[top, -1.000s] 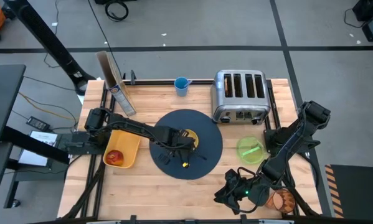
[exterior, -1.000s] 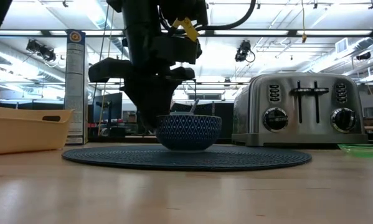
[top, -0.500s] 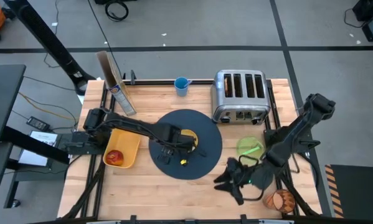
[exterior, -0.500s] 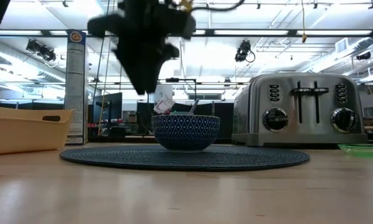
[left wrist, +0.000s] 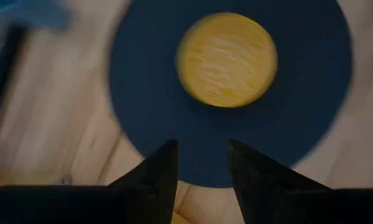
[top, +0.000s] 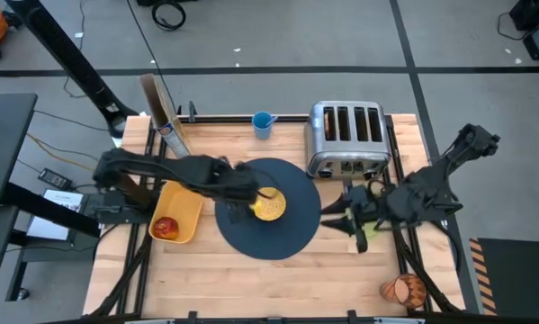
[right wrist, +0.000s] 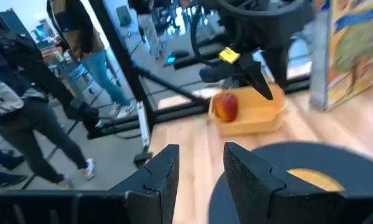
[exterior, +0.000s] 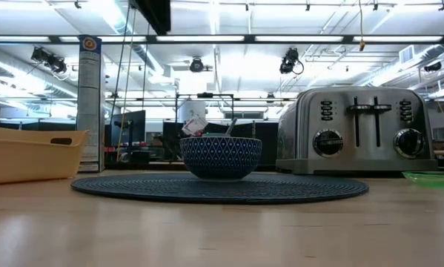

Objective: Arrange a breakfast setting
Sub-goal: Pour the cereal from the cereal box into the bowl

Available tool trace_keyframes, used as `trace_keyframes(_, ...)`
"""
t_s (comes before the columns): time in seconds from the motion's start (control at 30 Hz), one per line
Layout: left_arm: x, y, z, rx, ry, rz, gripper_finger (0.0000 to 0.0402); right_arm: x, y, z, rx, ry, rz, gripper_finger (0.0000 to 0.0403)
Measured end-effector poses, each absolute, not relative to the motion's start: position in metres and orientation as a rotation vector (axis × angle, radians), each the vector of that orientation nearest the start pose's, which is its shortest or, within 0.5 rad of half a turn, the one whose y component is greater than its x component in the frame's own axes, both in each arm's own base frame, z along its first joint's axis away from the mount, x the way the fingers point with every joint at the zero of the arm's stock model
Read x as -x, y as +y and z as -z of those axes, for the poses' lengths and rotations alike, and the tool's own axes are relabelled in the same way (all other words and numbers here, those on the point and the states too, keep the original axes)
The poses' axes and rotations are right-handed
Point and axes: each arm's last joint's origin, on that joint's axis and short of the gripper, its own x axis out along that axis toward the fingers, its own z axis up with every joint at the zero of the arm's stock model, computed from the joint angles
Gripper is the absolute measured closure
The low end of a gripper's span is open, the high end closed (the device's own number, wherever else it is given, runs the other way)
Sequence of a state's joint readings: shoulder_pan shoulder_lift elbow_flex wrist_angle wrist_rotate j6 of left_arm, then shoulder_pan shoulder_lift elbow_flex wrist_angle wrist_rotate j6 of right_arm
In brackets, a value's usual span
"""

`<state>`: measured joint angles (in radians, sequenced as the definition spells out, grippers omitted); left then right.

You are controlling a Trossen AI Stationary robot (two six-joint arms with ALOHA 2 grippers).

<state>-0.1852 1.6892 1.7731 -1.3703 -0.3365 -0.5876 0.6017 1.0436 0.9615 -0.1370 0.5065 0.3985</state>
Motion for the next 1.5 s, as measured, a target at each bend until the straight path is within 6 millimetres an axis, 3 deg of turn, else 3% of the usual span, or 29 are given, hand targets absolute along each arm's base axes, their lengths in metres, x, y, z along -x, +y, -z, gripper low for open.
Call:
trace_keyframes(0.23,-0.264,-0.054,-0.391,0.476,0.927,-0.768,0.026,-0.189,0.096,-0.355,-0.187,0.218,0.002,0.0256)
trace_keyframes(0.5,-0.229,-0.07,-0.398,0.768,0.81,-0.905,0.0247,-0.191,0.086,-0.35,-0.165,0.261,0.05,0.0209)
trace_keyframes(0.67,-0.218,-0.077,-0.379,0.838,0.8,-0.984,0.0192,-0.191,0.086,-0.347,-0.162,0.287,0.056,0.0178)
trace_keyframes(0.87,-0.196,-0.073,-0.34,0.955,0.776,-1.172,0.0129,-0.19,0.088,-0.345,-0.171,0.313,0.051,0.0155)
trace_keyframes(1.0,-0.178,-0.057,-0.321,1.003,0.664,-1.304,0.0123,-0.19,0.087,-0.343,-0.162,0.326,0.055,0.0149)
trace_keyframes(1.13,-0.165,-0.037,-0.316,0.995,0.515,-1.374,0.0124,-0.19,0.085,-0.342,-0.16,0.335,0.066,0.0149)
trace_keyframes(1.3,-0.16,-0.01,-0.311,0.919,0.451,-1.471,0.0121,-0.193,0.079,-0.343,-0.168,0.328,0.096,0.0147)
trace_keyframes(1.5,-0.162,0.014,-0.297,0.848,0.365,-1.59,0.009,-0.197,0.069,-0.342,-0.177,0.323,0.149,0.0126)
